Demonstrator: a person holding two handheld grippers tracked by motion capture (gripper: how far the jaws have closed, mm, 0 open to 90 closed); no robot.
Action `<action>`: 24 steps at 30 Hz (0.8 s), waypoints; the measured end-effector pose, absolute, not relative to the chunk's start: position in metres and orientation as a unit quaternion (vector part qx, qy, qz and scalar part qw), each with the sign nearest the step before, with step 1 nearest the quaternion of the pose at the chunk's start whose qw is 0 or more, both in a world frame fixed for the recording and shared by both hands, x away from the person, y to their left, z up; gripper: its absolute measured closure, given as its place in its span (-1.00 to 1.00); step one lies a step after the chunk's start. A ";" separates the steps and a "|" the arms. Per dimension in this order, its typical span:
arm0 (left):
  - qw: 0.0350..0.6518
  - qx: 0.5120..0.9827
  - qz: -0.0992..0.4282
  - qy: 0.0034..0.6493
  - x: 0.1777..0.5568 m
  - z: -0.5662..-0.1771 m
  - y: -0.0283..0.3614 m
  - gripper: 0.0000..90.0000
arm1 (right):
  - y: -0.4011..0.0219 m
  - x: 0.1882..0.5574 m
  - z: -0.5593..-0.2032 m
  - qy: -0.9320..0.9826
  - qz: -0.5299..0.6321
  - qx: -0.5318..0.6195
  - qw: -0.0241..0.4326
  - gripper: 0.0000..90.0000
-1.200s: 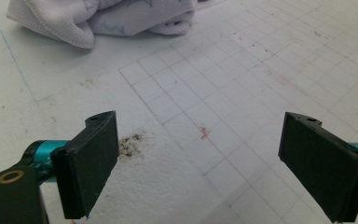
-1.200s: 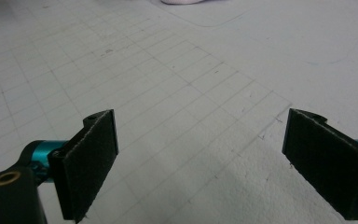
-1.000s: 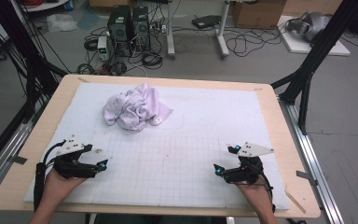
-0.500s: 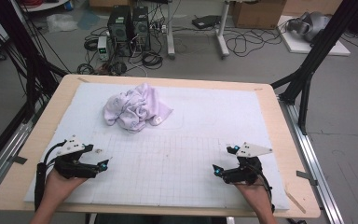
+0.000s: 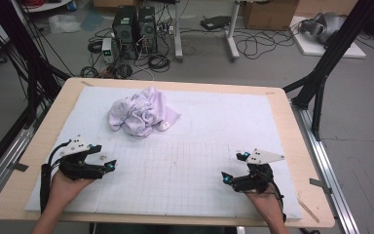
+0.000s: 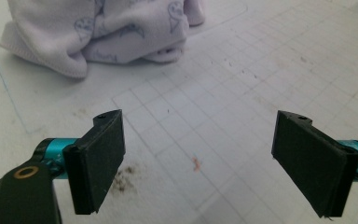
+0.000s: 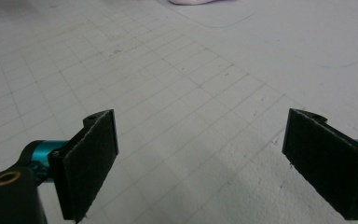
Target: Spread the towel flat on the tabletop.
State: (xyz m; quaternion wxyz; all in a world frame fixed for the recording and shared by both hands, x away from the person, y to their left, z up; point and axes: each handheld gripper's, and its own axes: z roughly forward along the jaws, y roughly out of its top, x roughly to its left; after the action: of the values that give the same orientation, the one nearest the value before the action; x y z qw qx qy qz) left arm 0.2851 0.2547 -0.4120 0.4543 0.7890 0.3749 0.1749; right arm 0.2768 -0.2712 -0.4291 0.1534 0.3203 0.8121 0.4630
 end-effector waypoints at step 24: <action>0.452 0.791 0.157 0.381 0.407 -0.375 0.202 -0.31 | -0.271 0.281 -0.428 0.815 0.468 0.309 0.147 -0.79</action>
State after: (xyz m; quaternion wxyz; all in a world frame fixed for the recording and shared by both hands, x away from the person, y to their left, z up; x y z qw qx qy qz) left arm 0.4069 0.2018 -0.3749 0.4518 0.7912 0.3809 0.1573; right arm 0.2810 -0.2712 -0.4284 0.1472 0.3092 0.8147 0.4679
